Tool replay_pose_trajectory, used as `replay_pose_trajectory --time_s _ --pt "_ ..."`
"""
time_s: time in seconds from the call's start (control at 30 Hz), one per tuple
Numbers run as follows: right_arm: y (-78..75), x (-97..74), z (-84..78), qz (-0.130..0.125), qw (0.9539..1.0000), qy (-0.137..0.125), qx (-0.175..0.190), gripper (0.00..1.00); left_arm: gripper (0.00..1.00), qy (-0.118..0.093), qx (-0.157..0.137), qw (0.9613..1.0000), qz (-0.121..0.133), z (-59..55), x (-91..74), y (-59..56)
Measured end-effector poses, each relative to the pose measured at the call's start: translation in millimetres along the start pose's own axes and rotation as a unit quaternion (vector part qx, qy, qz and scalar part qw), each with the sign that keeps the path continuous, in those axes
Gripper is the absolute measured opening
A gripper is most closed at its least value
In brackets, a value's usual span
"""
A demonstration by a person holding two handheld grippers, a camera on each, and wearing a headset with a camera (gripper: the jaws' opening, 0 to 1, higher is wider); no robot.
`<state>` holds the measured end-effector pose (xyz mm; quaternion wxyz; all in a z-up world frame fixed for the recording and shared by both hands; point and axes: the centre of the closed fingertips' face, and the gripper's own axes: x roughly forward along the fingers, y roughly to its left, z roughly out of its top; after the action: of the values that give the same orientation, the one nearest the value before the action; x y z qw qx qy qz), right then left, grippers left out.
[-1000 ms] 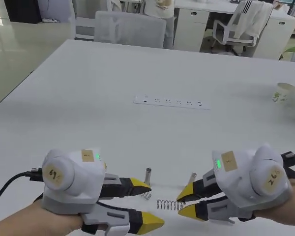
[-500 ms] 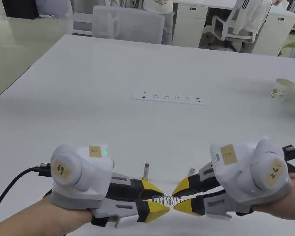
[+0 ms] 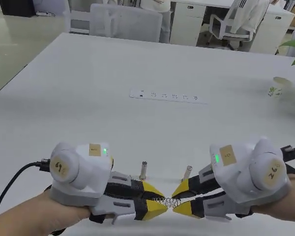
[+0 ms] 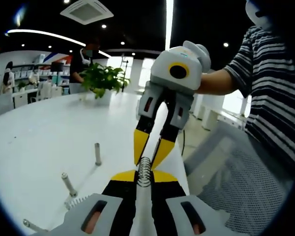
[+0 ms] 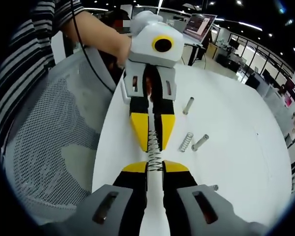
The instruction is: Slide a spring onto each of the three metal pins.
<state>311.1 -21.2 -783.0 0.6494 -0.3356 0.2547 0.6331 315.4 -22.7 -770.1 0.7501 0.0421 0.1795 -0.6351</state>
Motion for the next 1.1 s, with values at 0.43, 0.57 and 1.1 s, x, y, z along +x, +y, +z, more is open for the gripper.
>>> replay_pose_trajectory --time_s 0.43,0.57,1.1 --pt "11.9 1.1 -14.2 0.002 0.9987 -0.013 0.05 0.12 0.02 0.017 0.015 0.999 -0.037 -4.1 5.0 -8.1" --pt "11.0 1.0 -11.3 0.001 0.9986 -0.019 0.05 0.09 0.02 0.016 0.016 0.9989 -0.04 -4.1 4.2 -8.9" --pt "5.5 -7.7 5.2 -0.018 0.9995 -0.017 -0.019 0.07 0.02 0.032 0.024 0.999 -0.019 -14.9 3.7 -4.0"
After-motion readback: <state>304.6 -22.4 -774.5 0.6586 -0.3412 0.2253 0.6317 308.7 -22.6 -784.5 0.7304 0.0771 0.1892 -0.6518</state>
